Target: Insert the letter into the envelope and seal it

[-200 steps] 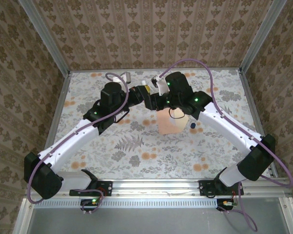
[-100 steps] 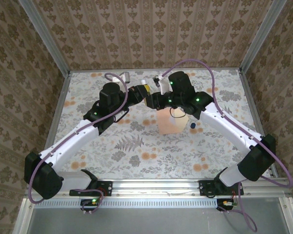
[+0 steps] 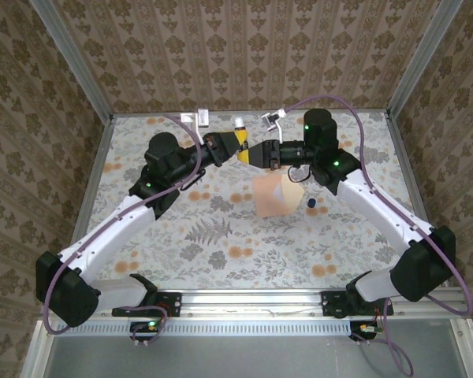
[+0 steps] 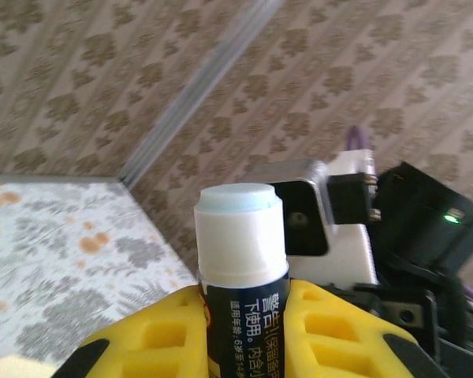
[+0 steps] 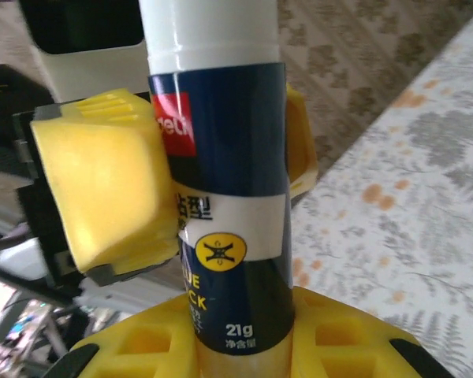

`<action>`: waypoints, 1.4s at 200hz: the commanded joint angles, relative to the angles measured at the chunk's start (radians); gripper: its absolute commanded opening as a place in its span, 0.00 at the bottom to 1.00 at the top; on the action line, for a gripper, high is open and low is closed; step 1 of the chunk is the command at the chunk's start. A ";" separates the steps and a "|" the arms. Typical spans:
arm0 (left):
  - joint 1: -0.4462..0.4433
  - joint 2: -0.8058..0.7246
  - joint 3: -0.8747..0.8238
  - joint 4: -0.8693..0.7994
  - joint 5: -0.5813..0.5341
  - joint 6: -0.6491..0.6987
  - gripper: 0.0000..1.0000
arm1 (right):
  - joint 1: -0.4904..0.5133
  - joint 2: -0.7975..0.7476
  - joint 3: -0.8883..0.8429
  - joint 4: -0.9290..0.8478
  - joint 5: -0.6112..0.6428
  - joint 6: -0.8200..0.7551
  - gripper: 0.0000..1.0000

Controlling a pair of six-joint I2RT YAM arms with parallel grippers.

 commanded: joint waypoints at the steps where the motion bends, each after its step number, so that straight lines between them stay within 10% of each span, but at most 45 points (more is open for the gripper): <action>1: 0.001 0.002 0.026 0.116 0.238 0.068 0.00 | -0.030 -0.062 0.029 0.222 -0.126 0.153 0.19; 98: -0.018 0.083 0.028 0.442 0.427 -0.080 0.00 | -0.031 -0.116 0.063 0.320 -0.197 0.177 0.19; 154: 0.002 0.045 0.018 0.331 0.366 -0.010 0.00 | -0.036 -0.124 0.112 -0.027 -0.122 -0.047 0.28; 194: 0.015 -0.042 0.039 -0.051 0.062 0.200 0.00 | -0.035 -0.160 0.198 -0.510 0.217 -0.359 0.68; 241: -0.027 -0.053 0.085 -0.316 -0.351 0.201 0.00 | 0.071 -0.145 0.171 -0.565 0.539 -0.410 0.70; 280: -0.080 -0.011 0.101 -0.341 -0.465 0.111 0.00 | 0.163 -0.056 0.182 -0.554 0.665 -0.405 0.69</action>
